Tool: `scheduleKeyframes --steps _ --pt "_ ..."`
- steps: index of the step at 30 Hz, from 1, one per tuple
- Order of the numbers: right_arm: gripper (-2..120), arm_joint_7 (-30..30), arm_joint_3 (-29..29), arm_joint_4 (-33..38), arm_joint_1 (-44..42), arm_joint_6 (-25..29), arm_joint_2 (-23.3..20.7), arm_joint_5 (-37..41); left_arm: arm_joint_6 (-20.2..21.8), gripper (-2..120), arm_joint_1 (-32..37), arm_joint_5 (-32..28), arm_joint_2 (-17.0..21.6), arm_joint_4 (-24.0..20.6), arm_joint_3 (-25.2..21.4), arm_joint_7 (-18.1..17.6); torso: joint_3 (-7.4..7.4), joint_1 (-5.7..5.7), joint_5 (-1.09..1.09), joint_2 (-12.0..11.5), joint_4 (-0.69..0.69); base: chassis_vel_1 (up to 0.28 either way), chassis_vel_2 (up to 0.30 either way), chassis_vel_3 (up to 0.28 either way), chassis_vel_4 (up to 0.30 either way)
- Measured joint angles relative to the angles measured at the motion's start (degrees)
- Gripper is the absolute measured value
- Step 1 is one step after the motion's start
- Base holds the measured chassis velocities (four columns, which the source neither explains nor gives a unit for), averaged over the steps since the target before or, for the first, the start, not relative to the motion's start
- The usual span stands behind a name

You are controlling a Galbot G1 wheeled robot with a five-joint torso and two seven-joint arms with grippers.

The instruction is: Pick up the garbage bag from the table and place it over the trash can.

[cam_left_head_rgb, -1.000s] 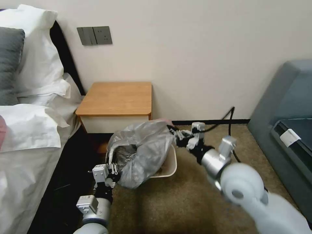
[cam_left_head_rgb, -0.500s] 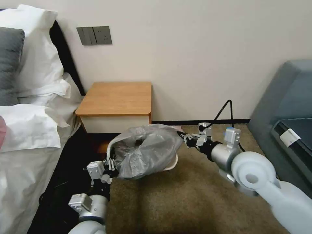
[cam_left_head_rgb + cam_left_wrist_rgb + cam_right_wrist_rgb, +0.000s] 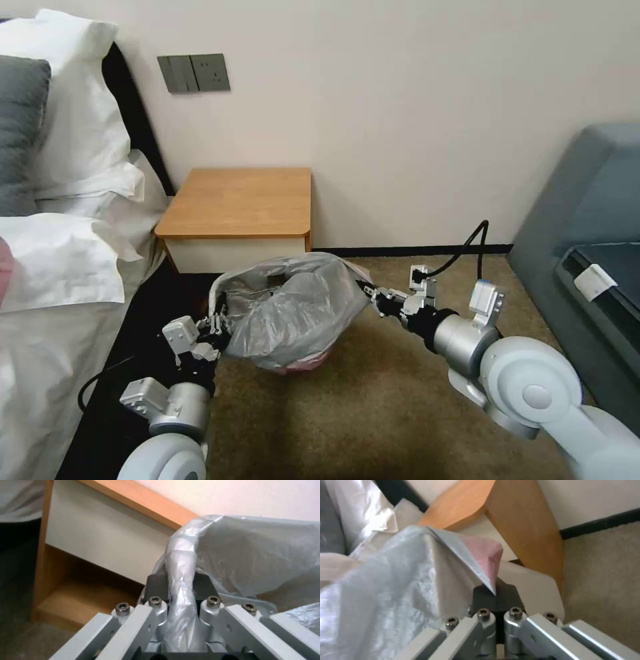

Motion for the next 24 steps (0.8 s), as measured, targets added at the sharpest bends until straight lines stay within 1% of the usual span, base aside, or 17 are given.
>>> scheduleKeyframes --steps 1,2,3,5,6,8,9,11,12,14,15,17,24 --pt "0 -2.18 -0.20 -1.24 -0.24 0.45 0.20 -2.37 0.23 8 -0.02 -0.51 -0.03 -0.02 0.00 0.21 0.00 0.00 0.00 0.00 0.00 0.000 0.000 0.000 0.000" --pt "0 -2.18 -0.20 -1.24 -0.24 0.45 0.20 -2.37 0.23 8 -0.02 -0.51 -0.03 -0.02 0.00 0.21 0.00 0.00 0.00 0.00 0.00 0.000 0.000 0.000 0.000" --pt "0 -4.18 -0.37 -2.27 -0.38 0.93 0.31 -4.42 0.50 8 -0.02 -0.95 -0.04 -0.06 0.01 0.34 0.00 0.00 0.00 0.00 -0.01 0.000 0.000 0.000 0.000" --pt "0 -10.77 -0.94 -5.73 -0.54 2.85 0.62 -11.54 0.95 8 0.07 -2.21 -0.04 -0.22 -0.01 0.76 0.00 0.00 0.00 0.00 0.00 0.000 0.000 0.000 0.000" --pt "0 -10.77 -0.94 -5.73 -0.54 2.85 0.62 -11.54 0.95 8 0.07 -2.21 -0.04 -0.22 -0.01 0.76 0.00 0.00 0.00 0.00 0.00 0.000 0.000 0.000 0.000" --pt "0 -15.16 -1.59 -8.32 -0.54 5.45 1.01 -16.66 1.08 8 0.12 -3.02 -0.06 -0.32 -0.03 0.98 0.00 0.00 0.00 0.00 -0.01 0.000 0.000 0.000 0.000" --pt "0 -15.16 -1.59 -8.32 -0.54 5.45 1.01 -16.66 1.08 8 0.12 -3.02 -0.06 -0.32 -0.03 0.98 0.00 0.00 0.00 0.00 -0.01 0.000 0.000 0.000 0.000" --pt "0 -20.43 -2.22 -11.39 -0.48 9.15 1.79 -21.82 1.31 8 0.16 -3.67 -0.08 -0.66 -0.03 1.05 0.00 0.00 0.00 0.00 -0.01 0.000 0.000 0.000 0.000" --pt "0 -20.43 -2.22 -11.39 -0.48 9.15 1.79 -21.82 1.31 8 0.16 -3.67 -0.08 -0.66 -0.03 1.05 0.00 0.00 0.00 0.00 -0.01 0.000 0.000 0.000 0.000" --pt "0 -23.30 -2.51 -13.65 -0.01 11.34 2.68 -24.58 1.51 8 0.29 -3.88 -0.05 -0.89 -0.05 1.19 0.00 0.00 0.00 0.00 0.00 0.000 0.000 0.000 0.000" --pt "0 -23.30 -2.51 -13.65 -0.01 11.34 2.68 -24.58 1.51 8 0.29 -3.88 -0.05 -0.89 -0.05 1.19 0.00 0.00 0.00 0.00 0.00 0.000 0.000 0.000 0.000" --pt "0 -25.12 -2.66 -15.01 0.24 12.83 3.36 -27.35 1.55 8 0.39 -4.57 0.08 -1.14 -0.27 0.97 0.00 0.00 0.01 0.00 0.00 0.000 0.000 0.000 0.000" --pt "0 -24.50 -2.23 -13.17 -2.85 13.32 3.80 -29.98 2.21 8 -0.23 -7.28 0.16 -1.32 -1.42 -0.57 0.00 0.00 0.00 0.00 -0.01 0.000 0.000 0.000 0.000"
